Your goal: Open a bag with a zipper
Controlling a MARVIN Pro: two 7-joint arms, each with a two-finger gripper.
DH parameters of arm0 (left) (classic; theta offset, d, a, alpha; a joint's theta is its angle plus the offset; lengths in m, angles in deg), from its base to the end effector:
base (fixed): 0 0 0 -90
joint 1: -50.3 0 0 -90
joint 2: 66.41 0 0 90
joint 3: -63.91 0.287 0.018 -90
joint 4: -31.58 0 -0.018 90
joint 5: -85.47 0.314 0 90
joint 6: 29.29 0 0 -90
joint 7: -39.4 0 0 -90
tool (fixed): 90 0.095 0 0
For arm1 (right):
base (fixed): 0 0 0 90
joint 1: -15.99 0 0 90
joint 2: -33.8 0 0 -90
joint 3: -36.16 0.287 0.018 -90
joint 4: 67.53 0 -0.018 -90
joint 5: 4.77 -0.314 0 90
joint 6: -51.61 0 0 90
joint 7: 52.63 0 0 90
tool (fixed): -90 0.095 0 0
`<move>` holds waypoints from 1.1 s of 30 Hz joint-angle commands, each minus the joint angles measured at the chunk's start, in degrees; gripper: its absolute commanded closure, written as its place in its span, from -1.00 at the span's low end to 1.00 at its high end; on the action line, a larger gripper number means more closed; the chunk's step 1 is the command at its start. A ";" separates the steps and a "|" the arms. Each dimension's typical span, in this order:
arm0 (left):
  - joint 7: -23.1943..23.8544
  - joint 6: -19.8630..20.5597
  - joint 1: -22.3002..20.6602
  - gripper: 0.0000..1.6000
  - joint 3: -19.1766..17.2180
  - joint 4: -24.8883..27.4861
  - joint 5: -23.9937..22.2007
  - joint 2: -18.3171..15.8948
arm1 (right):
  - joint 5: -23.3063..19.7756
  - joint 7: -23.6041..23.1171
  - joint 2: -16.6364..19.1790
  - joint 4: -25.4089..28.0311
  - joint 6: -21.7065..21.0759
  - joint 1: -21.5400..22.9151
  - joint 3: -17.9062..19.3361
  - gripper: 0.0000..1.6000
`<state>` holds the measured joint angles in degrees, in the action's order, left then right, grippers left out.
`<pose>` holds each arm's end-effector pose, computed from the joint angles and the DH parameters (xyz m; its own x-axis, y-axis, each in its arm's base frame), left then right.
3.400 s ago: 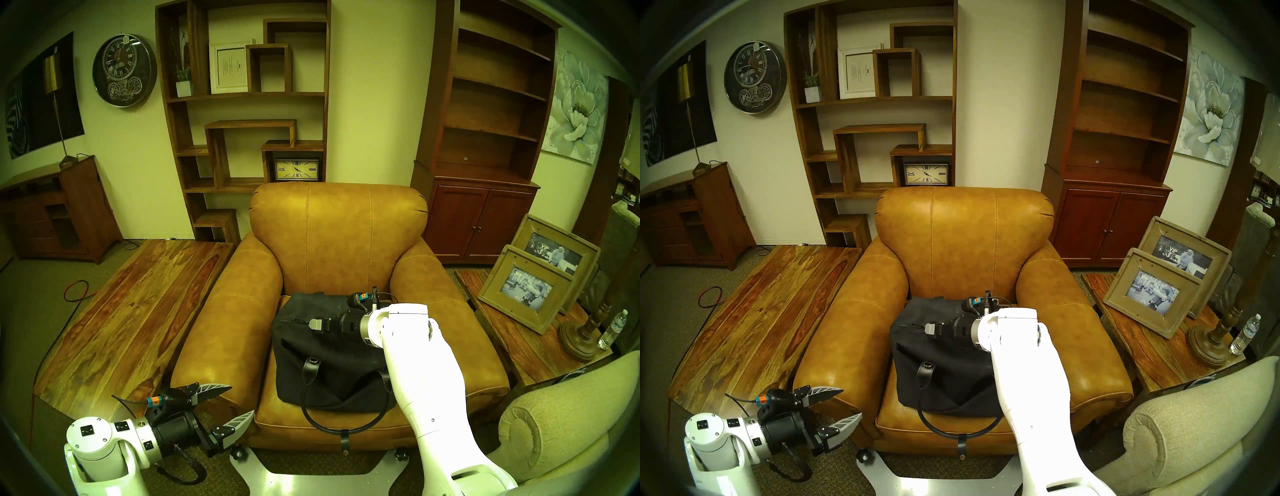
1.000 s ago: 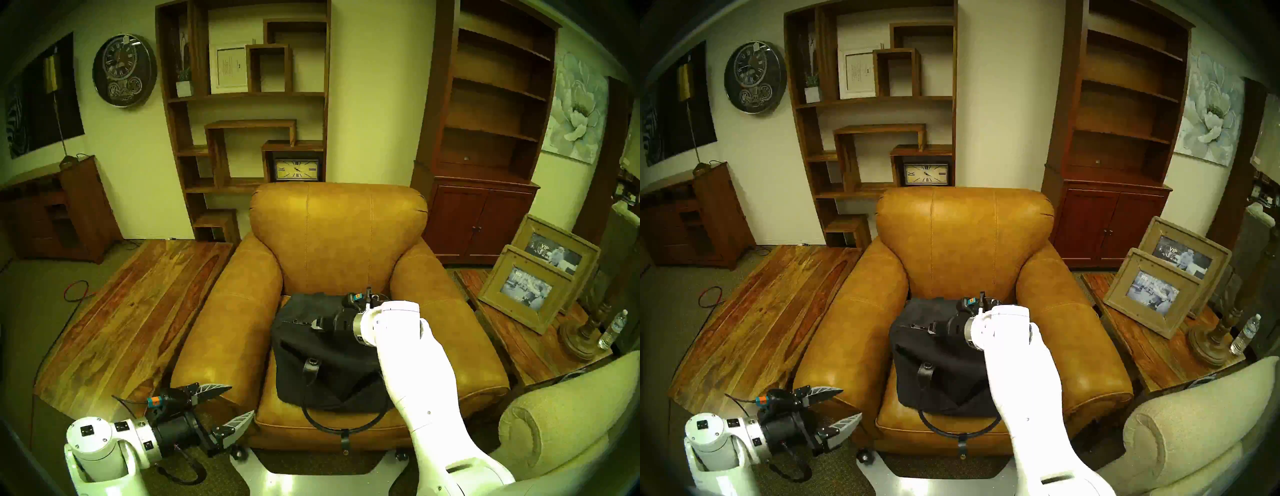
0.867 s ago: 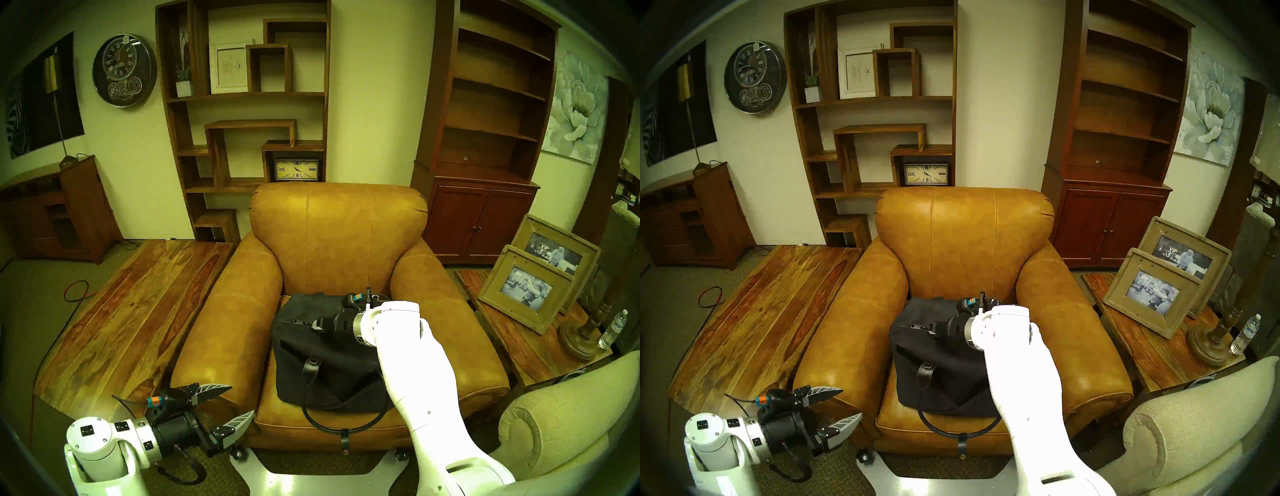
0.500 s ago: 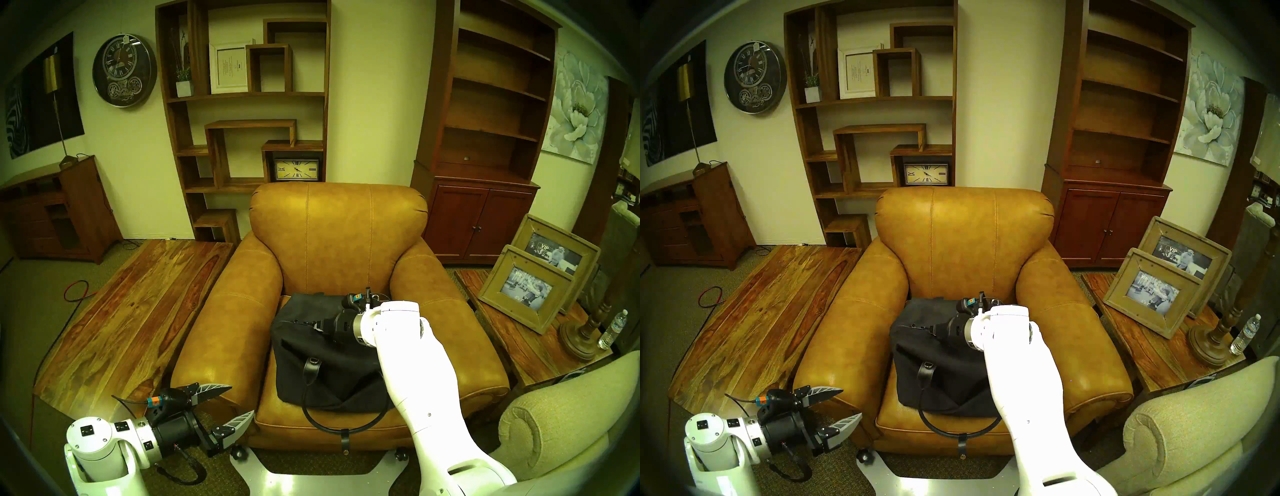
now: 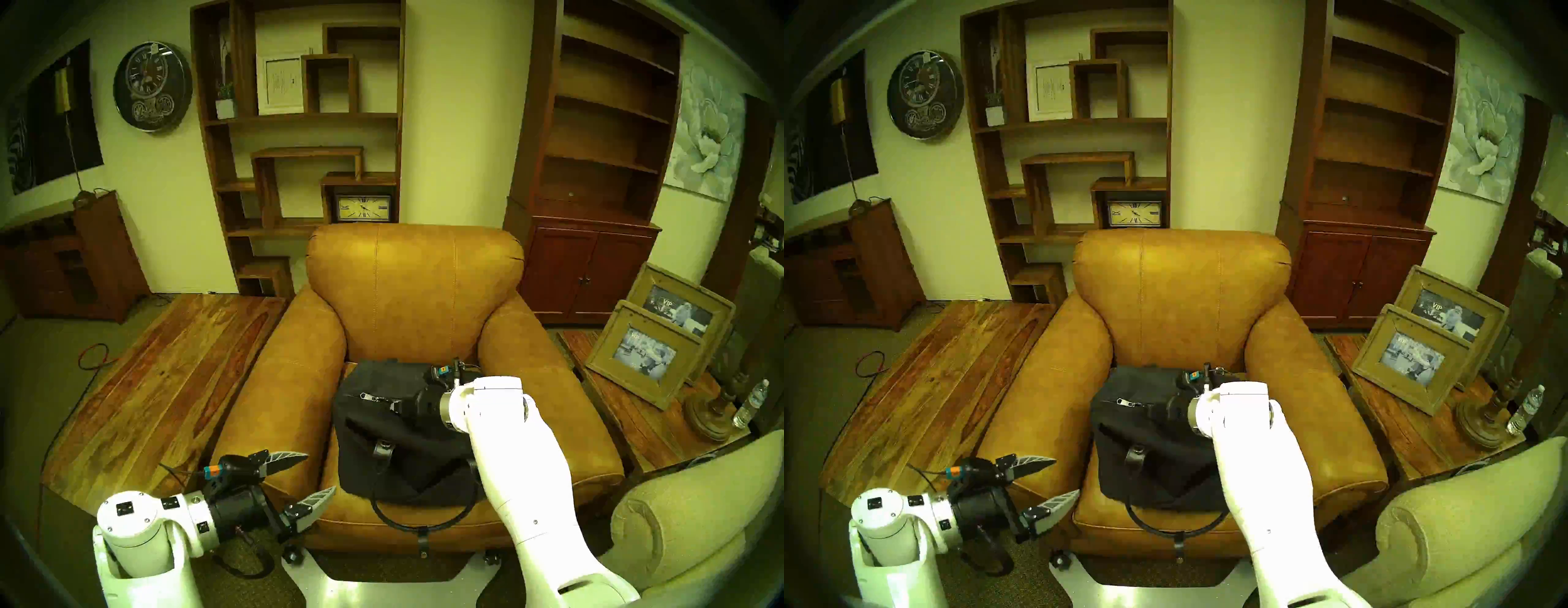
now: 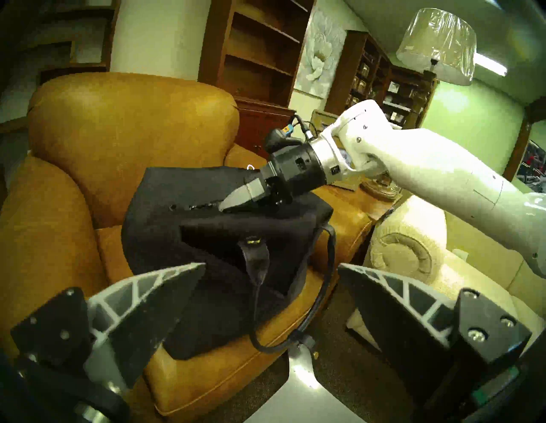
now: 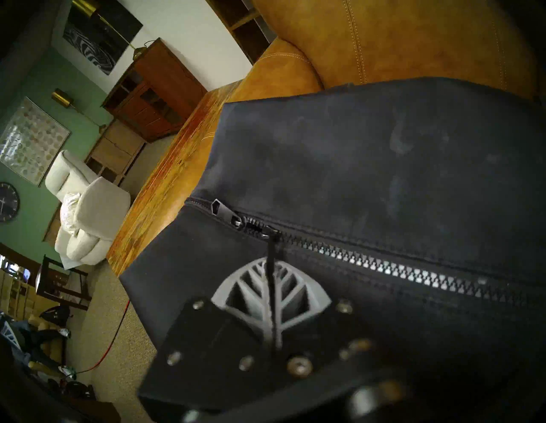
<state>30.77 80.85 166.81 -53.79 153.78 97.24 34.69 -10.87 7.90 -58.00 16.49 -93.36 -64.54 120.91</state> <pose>0.2187 0.0373 -0.2859 0.3660 -0.0718 0.9278 -0.7103 -0.6657 0.2286 0.4238 0.0999 -0.3365 0.7844 0.0041 0.6202 0.3893 -0.7817 -0.4872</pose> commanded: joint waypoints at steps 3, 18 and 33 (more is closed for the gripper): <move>-3.83 7.98 -6.04 -1.00 6.64 -0.19 -0.15 -4.10 | -0.74 -1.66 1.13 1.94 -0.02 0.33 0.50 1.00; -15.28 22.83 -14.79 -1.00 9.20 -9.80 -12.17 -7.30 | -0.97 -3.22 2.67 2.09 -0.02 -0.36 1.42 1.00; -27.53 34.86 -24.59 -1.00 13.32 -17.16 -15.14 -9.34 | -0.96 -3.51 2.56 1.55 -0.02 -0.60 1.16 1.00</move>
<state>1.32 113.81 148.06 -42.01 138.18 84.31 26.34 -11.62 4.51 -55.00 17.29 -93.37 -65.06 122.26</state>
